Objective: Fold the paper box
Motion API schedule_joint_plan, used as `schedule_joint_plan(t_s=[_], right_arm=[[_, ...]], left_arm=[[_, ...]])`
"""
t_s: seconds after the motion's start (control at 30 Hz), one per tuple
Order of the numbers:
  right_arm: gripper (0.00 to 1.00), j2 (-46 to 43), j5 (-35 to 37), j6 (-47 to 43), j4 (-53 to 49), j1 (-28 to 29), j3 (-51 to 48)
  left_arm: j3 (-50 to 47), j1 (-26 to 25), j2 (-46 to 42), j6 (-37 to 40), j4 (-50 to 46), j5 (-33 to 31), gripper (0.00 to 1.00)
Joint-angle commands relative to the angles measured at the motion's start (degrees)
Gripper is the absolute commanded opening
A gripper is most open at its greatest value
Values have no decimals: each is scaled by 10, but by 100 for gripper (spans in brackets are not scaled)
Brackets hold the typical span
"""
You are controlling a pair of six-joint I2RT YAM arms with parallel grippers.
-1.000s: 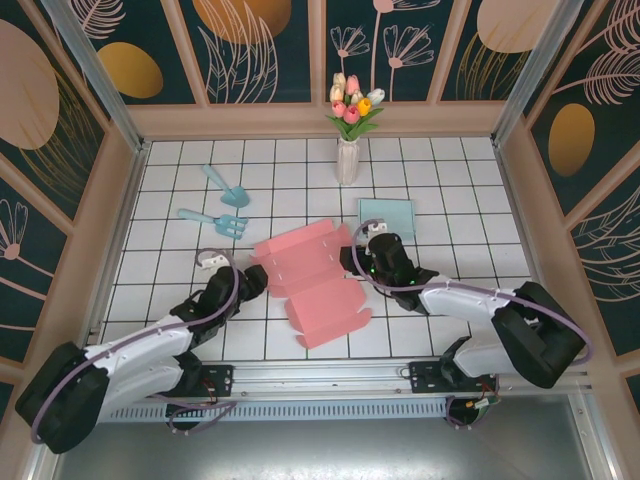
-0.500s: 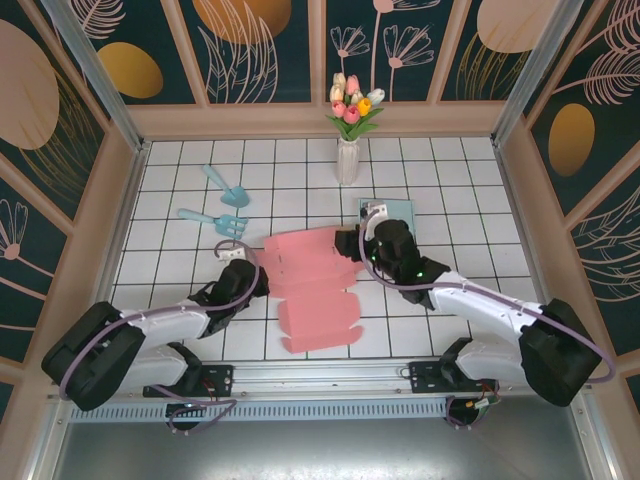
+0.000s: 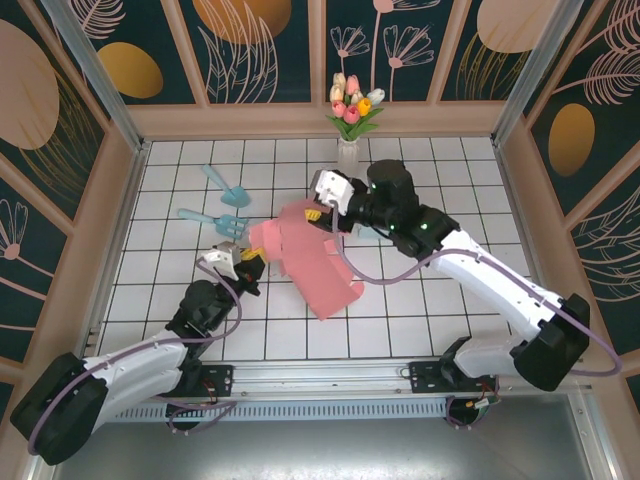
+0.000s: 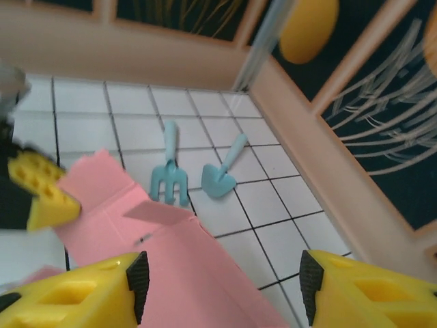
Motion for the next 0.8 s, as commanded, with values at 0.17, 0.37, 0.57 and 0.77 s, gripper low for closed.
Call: schedule_joint_plan(t_s=[0.17, 0.37, 0.57, 0.77], right_arm=[[65, 55, -6, -264, -191, -22, 60], [63, 54, -30, -278, -198, -64, 73], [61, 58, -41, -286, -196, -105, 64], [45, 62, -59, -294, -210, -114, 68]], left_arm=[[-17, -2, 31, 85, 162, 99, 0], [-19, -2, 35, 82, 168, 108, 0], [-19, -3, 37, 78, 171, 133, 0], [-17, -2, 35, 77, 166, 126, 0]])
